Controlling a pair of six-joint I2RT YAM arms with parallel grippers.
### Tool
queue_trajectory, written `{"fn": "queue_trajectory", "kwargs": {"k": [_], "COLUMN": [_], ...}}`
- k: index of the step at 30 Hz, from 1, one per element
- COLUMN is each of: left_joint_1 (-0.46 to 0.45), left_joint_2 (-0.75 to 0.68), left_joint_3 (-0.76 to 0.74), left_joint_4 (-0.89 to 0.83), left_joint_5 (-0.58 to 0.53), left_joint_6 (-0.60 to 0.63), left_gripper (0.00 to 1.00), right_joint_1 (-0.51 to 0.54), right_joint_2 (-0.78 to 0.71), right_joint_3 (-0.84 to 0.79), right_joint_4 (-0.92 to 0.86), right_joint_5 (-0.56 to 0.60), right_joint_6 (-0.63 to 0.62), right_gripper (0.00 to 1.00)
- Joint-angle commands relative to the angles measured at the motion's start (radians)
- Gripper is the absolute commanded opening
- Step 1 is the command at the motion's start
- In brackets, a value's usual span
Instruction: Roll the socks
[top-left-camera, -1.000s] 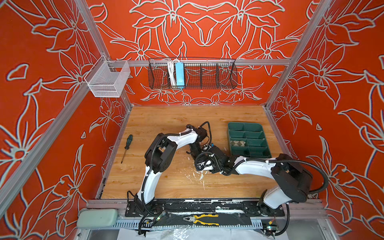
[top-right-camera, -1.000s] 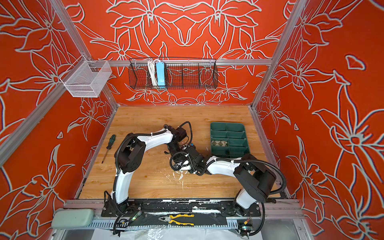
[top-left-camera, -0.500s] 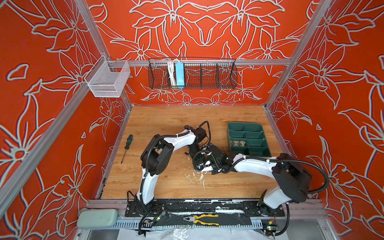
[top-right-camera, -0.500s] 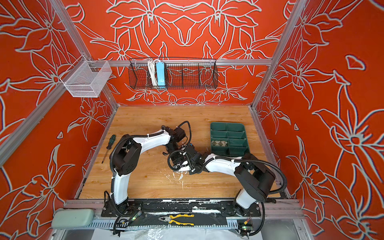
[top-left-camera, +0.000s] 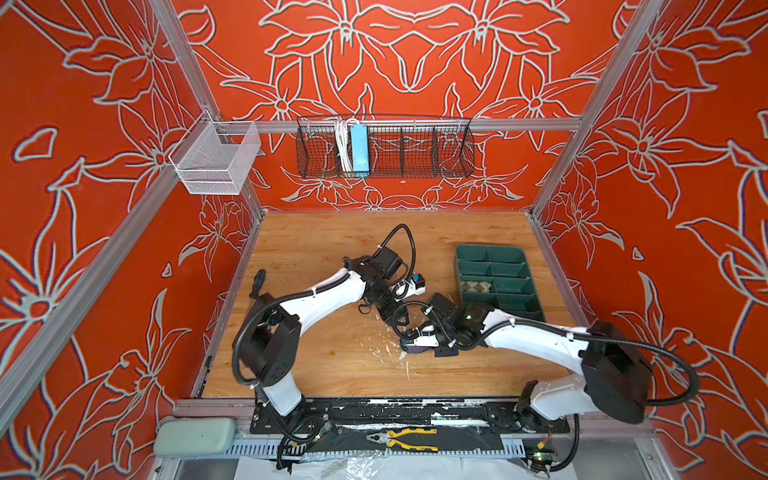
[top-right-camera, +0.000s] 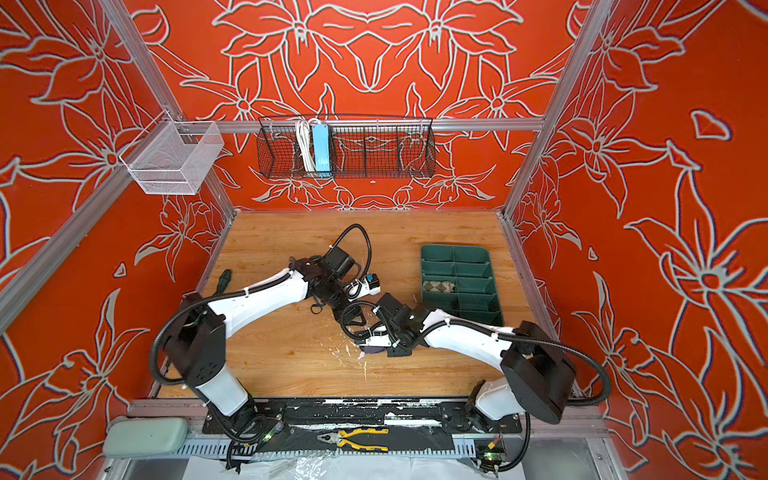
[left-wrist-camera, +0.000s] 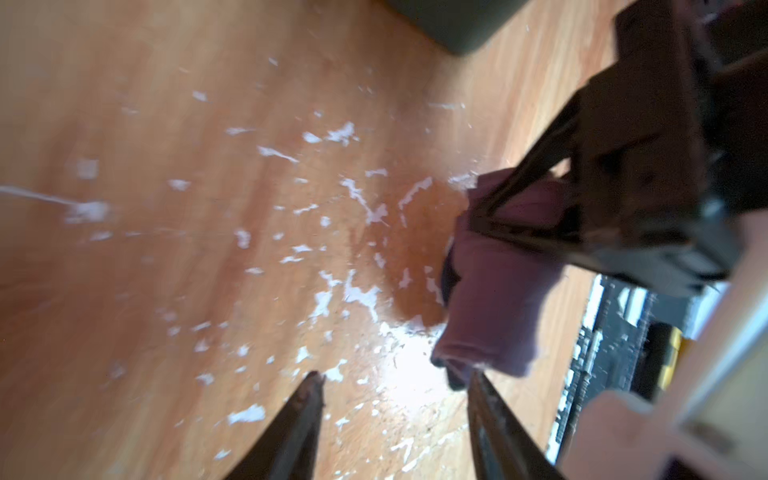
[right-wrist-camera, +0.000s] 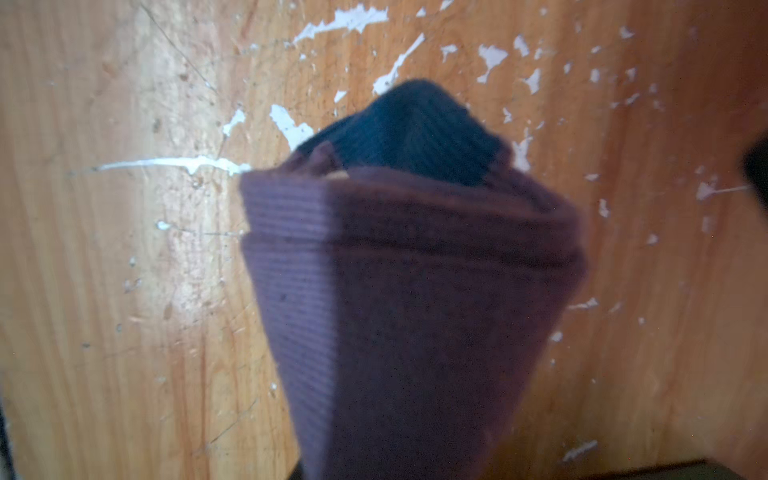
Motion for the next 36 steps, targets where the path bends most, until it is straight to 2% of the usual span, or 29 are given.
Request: {"fn": "queue_trajectory", "kwargs": {"k": [1, 5, 8, 11, 13, 18, 22, 31, 36], "left_joint_1": [0.009, 0.01, 0.009, 0.009, 0.009, 0.008, 0.008, 0.008, 0.008], "left_joint_2": [-0.143, -0.246, -0.301, -0.351, -0.374, -0.388, -0.395, -0.445, -0.465], "left_joint_3": [-0.071, -0.114, -0.121, -0.141, -0.154, -0.156, -0.177, -0.237, -0.245], "left_joint_4": [0.163, 0.214, 0.215, 0.228, 0.242, 0.251, 0.259, 0.283, 0.286], "left_joint_5": [-0.099, -0.186, -0.232, -0.226, -0.212, -0.222, -0.22, -0.196, -0.194], "left_joint_6": [-0.066, -0.097, -0.12, -0.135, -0.148, -0.187, -0.209, -0.223, -0.218], "left_gripper": [0.59, 0.62, 0.62, 0.62, 0.63, 0.64, 0.64, 0.65, 0.65], "right_joint_1": [-0.014, -0.084, -0.172, -0.279, -0.326, -0.459, -0.56, -0.686, -0.696], "right_joint_2": [-0.123, -0.283, -0.369, -0.42, -0.436, -0.416, -0.382, -0.272, -0.201], "right_joint_3": [0.01, 0.052, 0.105, 0.146, 0.159, 0.172, 0.15, 0.157, 0.139], "right_joint_4": [-0.06, -0.083, -0.163, -0.26, -0.318, -0.424, -0.408, -0.351, -0.339], "right_joint_5": [-0.023, -0.049, -0.023, 0.048, 0.156, 0.394, 0.543, 0.645, 0.613], "right_joint_6": [0.044, 0.06, 0.034, -0.023, -0.079, -0.207, -0.321, -0.506, -0.502], "right_gripper": [0.0, 0.0, 0.0, 0.0, 0.0, 0.0, 0.0, 0.0, 0.0]}}
